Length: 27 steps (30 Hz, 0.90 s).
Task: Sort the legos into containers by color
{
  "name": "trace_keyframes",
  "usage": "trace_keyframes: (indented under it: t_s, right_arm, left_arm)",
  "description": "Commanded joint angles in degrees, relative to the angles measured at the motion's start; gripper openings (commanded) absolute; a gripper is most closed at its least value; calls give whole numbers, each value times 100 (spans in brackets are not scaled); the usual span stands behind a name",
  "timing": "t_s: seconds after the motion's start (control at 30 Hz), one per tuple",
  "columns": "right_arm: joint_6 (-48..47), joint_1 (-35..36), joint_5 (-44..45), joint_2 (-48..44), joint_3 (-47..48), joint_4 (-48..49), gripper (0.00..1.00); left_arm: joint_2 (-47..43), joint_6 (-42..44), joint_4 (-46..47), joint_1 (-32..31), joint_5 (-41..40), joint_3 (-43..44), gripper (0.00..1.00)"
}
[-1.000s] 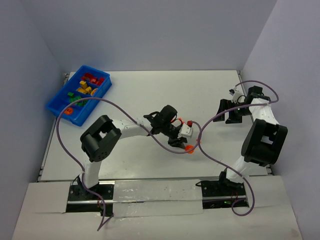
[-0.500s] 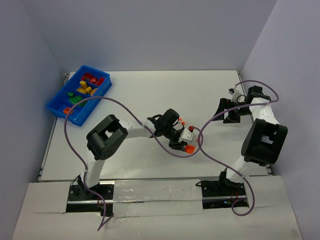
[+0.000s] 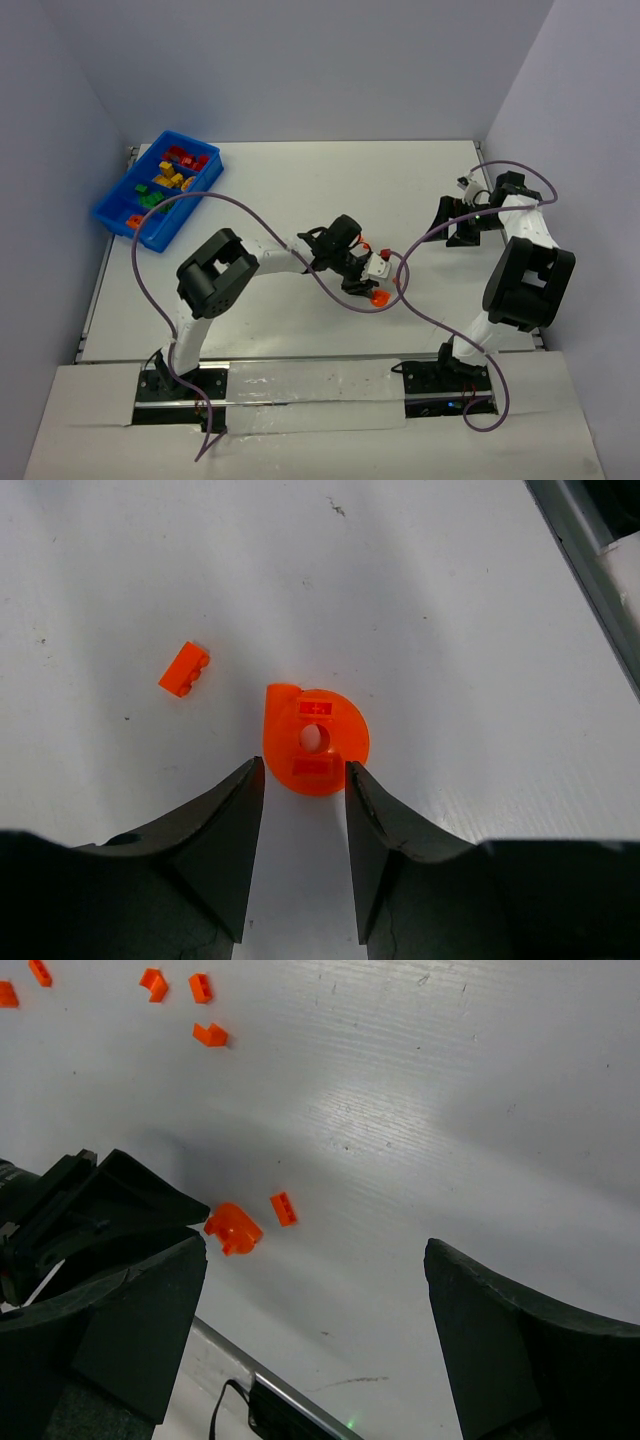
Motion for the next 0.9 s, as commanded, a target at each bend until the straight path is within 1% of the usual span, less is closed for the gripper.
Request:
trace_keyframes:
  t_s: [0.0, 0.33, 0.47, 0.7, 0.8, 0.87]
  right_arm:
    - [-34, -30, -124, 41, 183, -59, 96]
    - [-60, -30, -150, 85, 200, -68, 96]
    - [-65, -30, -154, 102, 209, -73, 95]
    - [-78, -30, -155, 120, 187, -59, 95]
    - [-89, -28, -144, 122, 183, -65, 95]
    - [-94, -30, -143, 137, 183, -59, 95]
  left_arm:
    - [114, 44, 106, -32, 191, 272, 46]
    - [211, 35, 36, -32, 209, 369, 45]
    - [232, 44, 14, -32, 214, 369, 38]
    - [282, 80, -36, -32, 205, 364, 32]
    - [304, 88, -48, -32, 217, 354, 34]
    - [320, 96, -126, -32, 226, 397, 38]
